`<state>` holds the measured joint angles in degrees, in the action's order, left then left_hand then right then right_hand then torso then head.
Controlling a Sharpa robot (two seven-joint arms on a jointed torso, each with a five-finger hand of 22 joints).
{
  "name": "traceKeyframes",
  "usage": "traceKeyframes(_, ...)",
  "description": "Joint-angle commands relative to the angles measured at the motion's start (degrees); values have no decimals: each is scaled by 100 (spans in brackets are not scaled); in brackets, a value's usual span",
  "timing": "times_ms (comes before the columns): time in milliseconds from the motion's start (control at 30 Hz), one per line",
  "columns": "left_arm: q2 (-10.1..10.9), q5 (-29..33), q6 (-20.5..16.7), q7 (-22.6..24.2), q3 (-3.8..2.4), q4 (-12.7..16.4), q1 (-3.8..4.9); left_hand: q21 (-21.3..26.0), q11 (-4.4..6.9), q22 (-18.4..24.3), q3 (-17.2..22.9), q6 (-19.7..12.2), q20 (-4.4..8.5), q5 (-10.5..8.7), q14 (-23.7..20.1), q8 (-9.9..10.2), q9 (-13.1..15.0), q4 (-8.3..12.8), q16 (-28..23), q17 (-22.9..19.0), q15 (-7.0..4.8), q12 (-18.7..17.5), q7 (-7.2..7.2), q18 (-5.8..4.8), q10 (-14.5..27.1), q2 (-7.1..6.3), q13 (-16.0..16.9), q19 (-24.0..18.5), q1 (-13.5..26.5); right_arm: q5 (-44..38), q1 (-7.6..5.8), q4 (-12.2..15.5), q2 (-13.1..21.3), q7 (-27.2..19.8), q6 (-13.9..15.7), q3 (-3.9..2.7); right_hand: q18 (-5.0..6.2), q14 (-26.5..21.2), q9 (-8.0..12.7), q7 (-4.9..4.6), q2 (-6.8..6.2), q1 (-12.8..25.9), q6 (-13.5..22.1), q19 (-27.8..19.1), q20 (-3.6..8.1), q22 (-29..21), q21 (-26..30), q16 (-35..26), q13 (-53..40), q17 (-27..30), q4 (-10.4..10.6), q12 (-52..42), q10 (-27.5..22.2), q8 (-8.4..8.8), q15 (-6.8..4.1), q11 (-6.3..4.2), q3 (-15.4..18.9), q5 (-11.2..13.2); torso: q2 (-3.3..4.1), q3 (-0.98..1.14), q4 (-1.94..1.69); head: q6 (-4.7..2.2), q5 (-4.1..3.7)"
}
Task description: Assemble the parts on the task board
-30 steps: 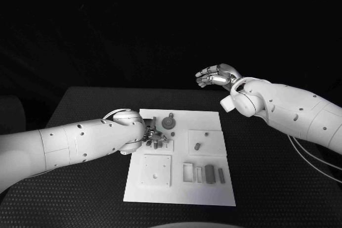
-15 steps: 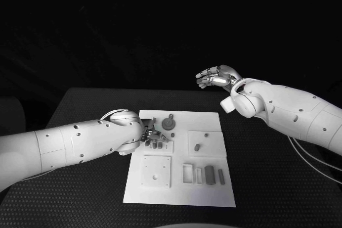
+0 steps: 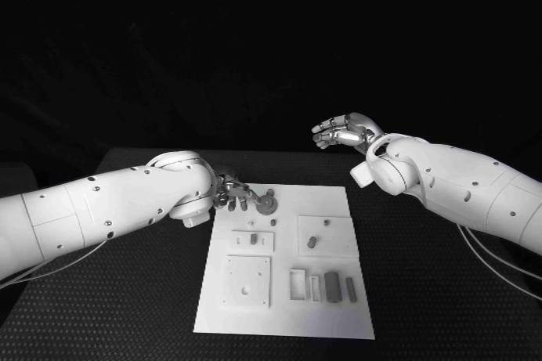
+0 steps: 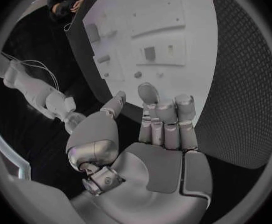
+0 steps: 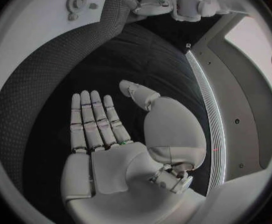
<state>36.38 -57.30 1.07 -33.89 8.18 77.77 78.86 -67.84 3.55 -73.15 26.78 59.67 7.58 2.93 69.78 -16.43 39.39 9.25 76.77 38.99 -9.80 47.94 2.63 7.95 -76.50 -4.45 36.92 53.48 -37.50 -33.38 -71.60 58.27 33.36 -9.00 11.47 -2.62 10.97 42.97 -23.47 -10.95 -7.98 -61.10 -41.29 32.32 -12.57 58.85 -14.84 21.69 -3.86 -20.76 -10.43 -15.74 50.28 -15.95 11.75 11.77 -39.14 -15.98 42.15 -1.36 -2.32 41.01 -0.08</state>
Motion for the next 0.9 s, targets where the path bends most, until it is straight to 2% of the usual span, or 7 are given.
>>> traceKeyframes(33, -49, 468, -378, 306, -3, -229, 79, 312, -150, 119, 88, -301, 544, 105, -442, 39, 9, 178, -427, -204, 155, -374, 157, -127, 501, -18, -177, -344, -253, 17, 1, -15, 2, -39, -62, -1, -91, -25, 10, -241, -8, 50, 32, -46, 2, 7, 24, -29, -3, 7, -12, 27, 33, -34, 10, -5, 38, -38, 6, 0, 5, -40, -2)
traceKeyframes(67, -78, 501, -455, 348, -3, -332, 83, 476, -199, 192, 120, -377, 464, 140, -565, 23, 25, 242, -587, -291, 221, -515, 221, -218, 623, -11, -257, -488, -370, 18, 1, -20, 1, -39, -62, -1, -91, -25, 10, -241, -9, 51, 32, -46, 2, 8, 24, -29, -3, 7, -11, 27, 33, -34, 10, -5, 39, -39, 4, -1, 5, -48, -2)
traceKeyframes(133, -118, 501, -471, 379, -3, -445, 83, 618, -243, 256, 119, -433, 407, 134, -691, 7, 36, 252, -740, -370, 278, -665, 270, -287, 762, -39, -337, -601, -407, 18, 1, -21, 2, -40, -56, -1, -91, -25, 10, -241, -9, 52, 32, -46, 2, 8, 24, -29, -3, 8, -11, 28, 33, -34, 10, -5, 39, -40, 4, -1, 6, -56, 0)
traceKeyframes(200, -187, 464, -489, 448, -2, -605, 83, 879, -334, 376, 111, -542, 322, 34, -888, -18, 42, 192, -999, -504, 388, -931, 345, -398, 928, -160, -489, -785, -424, 18, 1, -28, 6, -44, -62, -1, -91, -25, 10, -241, -10, 53, 32, -46, 2, 9, 25, -29, -3, 8, -11, 28, 34, -34, 10, -5, 40, -41, 8, -3, 9, -80, 1)
traceKeyframes(300, -318, 178, -538, 486, 0, -833, 82, 983, -391, 417, 124, -677, 298, 45, -956, 12, -6, 213, -1112, -562, 446, -1078, 399, -443, 979, -219, -573, -836, -548, 21, 1, -48, 5, -51, -78, -1, -91, -24, 11, -240, -12, 60, 32, -45, 2, 13, 26, -27, -3, 9, -7, 30, 35, -35, 10, -5, 45, -44, 18, -9, 10, -105, -19)
traceKeyframes(500, -587, -260, -469, 539, 6, -1371, 75, 1003, -404, 388, 150, -714, 280, 345, -923, -47, -59, 438, -1117, -563, 464, -1149, 413, -495, 897, -262, -613, -832, -1032, 22, 1, -87, -20, -63, -73, -1, -91, -20, 13, -238, -13, 70, 32, -41, 2, 19, 27, -23, -3, 11, -3, 34, 37, -37, 10, -4, 52, -48, 24, -10, 27, -147, -34)
traceKeyframes(900, -923, -557, -149, 585, 32, -2008, -25, 891, -334, 287, -40, -692, 349, 251, -798, -148, -104, 317, -819, -404, 375, -944, 352, -482, 719, -342, -474, -696, -1003, 22, 1, -34, 4, -59, -65, -1, -90, -22, 16, -236, -17, 78, 32, -41, 3, 26, 30, -22, -3, 14, -2, 38, 39, -38, 7, -6, 60, -57, 70, -17, 71, -182, -23)
